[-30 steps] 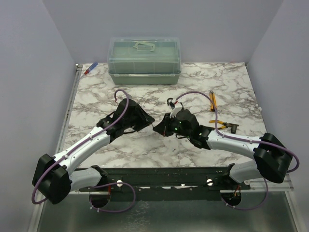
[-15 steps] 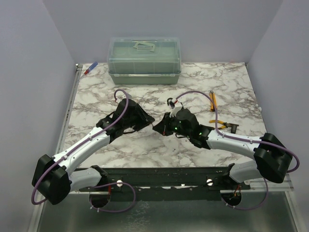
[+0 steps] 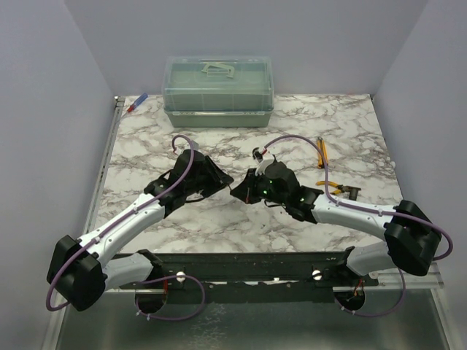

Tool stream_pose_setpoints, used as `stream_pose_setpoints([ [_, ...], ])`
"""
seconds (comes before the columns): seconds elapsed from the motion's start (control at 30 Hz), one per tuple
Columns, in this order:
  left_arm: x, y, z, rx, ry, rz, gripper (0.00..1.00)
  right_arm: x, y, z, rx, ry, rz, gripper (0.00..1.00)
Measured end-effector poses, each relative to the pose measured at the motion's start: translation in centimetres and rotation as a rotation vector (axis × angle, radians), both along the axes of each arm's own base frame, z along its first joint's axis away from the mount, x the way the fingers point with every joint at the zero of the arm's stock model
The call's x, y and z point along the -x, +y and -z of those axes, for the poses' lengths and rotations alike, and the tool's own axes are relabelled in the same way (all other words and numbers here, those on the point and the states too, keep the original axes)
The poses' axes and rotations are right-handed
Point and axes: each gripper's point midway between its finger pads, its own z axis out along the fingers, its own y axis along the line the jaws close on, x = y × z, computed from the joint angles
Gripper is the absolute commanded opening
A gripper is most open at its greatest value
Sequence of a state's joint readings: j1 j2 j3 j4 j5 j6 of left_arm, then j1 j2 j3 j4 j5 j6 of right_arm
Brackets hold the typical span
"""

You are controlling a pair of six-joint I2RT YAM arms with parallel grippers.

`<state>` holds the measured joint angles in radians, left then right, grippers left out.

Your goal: Unlock with the key

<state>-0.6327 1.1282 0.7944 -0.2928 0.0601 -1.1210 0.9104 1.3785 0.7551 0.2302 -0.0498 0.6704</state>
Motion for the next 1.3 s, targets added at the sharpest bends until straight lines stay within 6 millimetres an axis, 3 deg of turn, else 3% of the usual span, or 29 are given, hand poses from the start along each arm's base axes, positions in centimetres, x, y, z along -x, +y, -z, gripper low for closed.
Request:
stream_pose_setpoints([
  [0.53, -0.1, 0.0, 0.4, -0.007, -0.066, 0.005, 0.00, -0.1, 0.1, 0.4, 0.021, 0.059, 0.019, 0.00],
  [1.3, 0.0, -0.5, -0.9, 0.013, -0.240, 0.042, 0.00, -1.7, -0.3, -1.3, -0.007, 0.071, 0.023, 0.00],
])
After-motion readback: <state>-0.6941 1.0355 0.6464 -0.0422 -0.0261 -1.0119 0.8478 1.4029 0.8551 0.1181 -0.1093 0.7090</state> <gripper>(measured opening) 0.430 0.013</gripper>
